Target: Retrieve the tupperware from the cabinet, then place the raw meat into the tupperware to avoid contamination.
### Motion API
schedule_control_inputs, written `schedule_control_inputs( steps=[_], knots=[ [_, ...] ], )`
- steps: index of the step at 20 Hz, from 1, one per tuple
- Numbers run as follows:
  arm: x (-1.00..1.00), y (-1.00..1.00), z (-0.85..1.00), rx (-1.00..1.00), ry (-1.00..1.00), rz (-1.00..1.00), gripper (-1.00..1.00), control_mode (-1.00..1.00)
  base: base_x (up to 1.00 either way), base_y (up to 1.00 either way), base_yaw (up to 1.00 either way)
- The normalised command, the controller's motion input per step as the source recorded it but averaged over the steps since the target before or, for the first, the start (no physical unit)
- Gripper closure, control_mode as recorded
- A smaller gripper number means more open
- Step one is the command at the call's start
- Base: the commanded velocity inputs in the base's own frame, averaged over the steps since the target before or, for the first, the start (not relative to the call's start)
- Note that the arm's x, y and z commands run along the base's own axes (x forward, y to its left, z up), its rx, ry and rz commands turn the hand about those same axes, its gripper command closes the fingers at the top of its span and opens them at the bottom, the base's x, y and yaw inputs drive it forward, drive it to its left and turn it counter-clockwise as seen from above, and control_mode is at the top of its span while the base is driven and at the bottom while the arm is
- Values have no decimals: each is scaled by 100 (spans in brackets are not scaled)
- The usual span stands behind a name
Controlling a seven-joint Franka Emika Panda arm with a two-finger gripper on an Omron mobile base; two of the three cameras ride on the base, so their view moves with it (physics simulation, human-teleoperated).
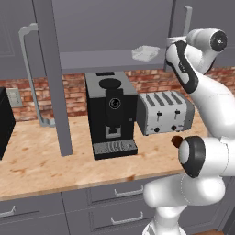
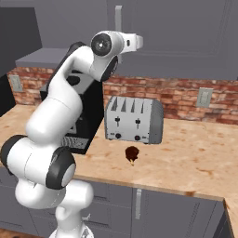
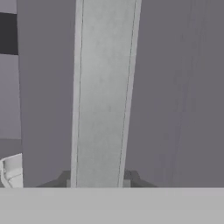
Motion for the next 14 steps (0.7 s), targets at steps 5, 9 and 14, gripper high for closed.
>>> schedule_control_inputs(
  steps=[5, 9, 14],
  knots=[
    [-33, -44, 0, 0, 1, -3, 100, -100, 0, 0, 0],
    [-34, -51, 0, 0, 0, 0, 100, -100, 0, 0, 0],
    [-39, -58, -1, 1, 0, 0, 100, -100, 0, 0, 0]
  ],
)
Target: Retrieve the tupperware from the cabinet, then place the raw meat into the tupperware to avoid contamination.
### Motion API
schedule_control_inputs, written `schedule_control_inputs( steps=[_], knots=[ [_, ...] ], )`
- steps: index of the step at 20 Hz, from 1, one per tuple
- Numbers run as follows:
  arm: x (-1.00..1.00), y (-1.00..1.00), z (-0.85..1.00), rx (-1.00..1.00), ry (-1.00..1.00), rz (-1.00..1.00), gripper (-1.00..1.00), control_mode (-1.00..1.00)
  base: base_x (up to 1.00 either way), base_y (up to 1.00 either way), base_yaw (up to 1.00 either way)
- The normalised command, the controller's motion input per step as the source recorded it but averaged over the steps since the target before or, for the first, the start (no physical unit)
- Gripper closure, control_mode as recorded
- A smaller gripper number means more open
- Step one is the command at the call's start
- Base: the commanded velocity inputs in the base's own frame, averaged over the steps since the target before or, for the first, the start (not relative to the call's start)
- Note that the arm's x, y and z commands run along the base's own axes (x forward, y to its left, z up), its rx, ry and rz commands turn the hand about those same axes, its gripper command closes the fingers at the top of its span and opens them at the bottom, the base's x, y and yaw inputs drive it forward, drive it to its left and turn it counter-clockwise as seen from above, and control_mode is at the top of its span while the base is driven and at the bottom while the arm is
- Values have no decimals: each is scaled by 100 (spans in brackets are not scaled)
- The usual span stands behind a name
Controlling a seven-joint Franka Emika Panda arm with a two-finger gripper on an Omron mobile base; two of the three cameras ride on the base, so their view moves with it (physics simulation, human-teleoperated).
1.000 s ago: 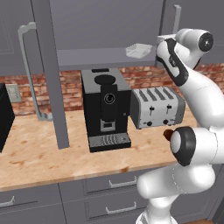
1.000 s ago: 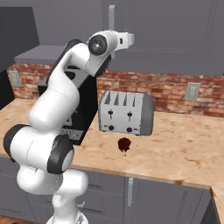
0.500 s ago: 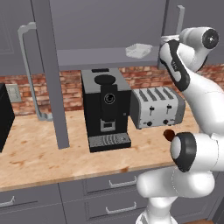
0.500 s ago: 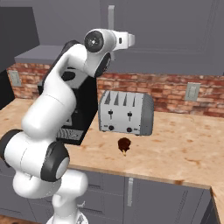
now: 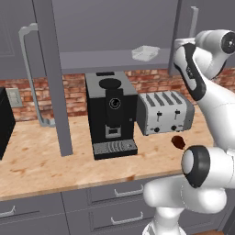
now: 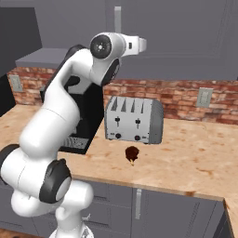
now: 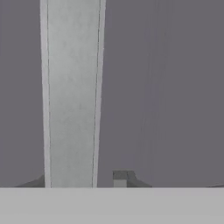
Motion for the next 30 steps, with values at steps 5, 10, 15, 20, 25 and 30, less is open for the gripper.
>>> schedule_control_inputs(
  steps=[5, 10, 15, 20, 25, 30],
  knots=[
    [-40, -60, -1, 0, 0, 0, 100, -100, 0, 0, 0],
    [-40, -58, 0, 0, 0, 0, 100, -100, 0, 0, 0],
    [-39, -56, 0, 0, 3, 0, 100, -100, 0, 0, 0],
    [-40, -58, 0, 0, 6, -1, 100, -100, 0, 0, 0],
    [-40, -63, 0, 0, 6, -2, 100, -100, 0, 0, 0],
    [-35, -68, 0, 0, 4, -1, 100, -100, 0, 0, 0]
  ],
)
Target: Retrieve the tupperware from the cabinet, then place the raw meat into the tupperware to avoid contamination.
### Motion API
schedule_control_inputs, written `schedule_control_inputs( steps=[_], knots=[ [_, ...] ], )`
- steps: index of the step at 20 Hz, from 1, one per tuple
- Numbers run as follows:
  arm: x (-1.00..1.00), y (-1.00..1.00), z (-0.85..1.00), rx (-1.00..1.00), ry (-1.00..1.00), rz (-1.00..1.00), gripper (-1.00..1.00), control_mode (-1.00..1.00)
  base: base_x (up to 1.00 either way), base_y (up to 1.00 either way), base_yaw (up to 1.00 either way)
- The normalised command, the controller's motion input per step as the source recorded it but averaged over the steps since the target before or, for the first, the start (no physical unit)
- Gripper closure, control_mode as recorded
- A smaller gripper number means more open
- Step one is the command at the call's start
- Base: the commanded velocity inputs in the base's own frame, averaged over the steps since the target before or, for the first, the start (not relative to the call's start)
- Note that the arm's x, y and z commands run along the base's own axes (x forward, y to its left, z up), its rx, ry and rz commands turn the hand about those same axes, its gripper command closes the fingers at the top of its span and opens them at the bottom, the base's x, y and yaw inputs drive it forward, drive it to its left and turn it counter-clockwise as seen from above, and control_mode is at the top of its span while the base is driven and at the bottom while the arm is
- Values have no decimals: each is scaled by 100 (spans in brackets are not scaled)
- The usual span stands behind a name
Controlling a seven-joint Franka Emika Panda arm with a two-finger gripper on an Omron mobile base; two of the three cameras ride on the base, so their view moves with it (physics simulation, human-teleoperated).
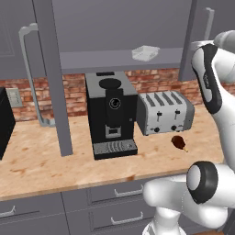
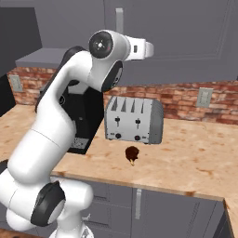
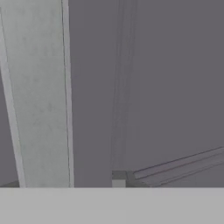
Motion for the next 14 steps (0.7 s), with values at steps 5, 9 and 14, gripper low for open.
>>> schedule_control_inputs(
  steps=[5, 9, 14],
  knots=[
    [-35, -71, 0, 0, 2, -1, 100, -100, 0, 0, 0],
    [-42, -74, -3, 1, 0, 0, 100, -100, 0, 0, 0],
    [-54, -78, -10, 3, 0, 0, 100, -100, 0, 0, 0]
  ],
)
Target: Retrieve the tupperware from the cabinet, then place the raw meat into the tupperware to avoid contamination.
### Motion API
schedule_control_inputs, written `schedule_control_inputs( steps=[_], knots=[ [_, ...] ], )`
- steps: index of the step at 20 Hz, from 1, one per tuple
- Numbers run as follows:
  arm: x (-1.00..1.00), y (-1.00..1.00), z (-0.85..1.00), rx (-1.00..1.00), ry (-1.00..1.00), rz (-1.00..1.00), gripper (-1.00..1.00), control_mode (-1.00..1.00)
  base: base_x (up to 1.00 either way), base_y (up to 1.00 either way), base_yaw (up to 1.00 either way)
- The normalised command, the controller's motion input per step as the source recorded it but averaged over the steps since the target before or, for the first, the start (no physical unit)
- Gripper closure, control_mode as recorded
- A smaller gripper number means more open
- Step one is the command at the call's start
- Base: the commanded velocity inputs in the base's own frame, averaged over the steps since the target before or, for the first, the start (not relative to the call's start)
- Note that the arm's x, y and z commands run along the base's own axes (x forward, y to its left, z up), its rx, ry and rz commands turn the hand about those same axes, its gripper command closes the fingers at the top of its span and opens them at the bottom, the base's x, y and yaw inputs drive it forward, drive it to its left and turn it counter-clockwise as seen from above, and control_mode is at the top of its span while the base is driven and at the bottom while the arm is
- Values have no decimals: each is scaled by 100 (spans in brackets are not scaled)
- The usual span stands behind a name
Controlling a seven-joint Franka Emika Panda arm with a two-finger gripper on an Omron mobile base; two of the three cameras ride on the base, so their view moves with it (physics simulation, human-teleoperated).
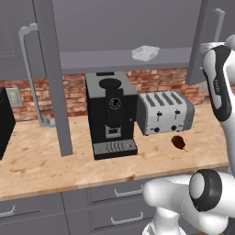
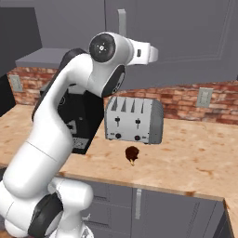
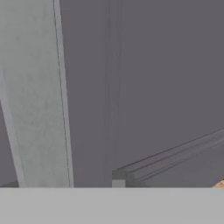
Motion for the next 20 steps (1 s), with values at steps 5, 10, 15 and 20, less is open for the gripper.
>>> schedule_control_inputs(
  steps=[5, 10, 15, 20],
  knots=[
    [-59, -74, -15, 3, 0, 0, 100, -100, 0, 0, 0],
    [-54, -67, -13, 2, 0, 0, 100, -100, 0, 0, 0],
    [-32, -46, -4, 1, 0, -1, 100, -100, 0, 0, 0],
    [-4, -7, 0, 0, 0, 0, -100, -100, 0, 0, 0]
  ],
)
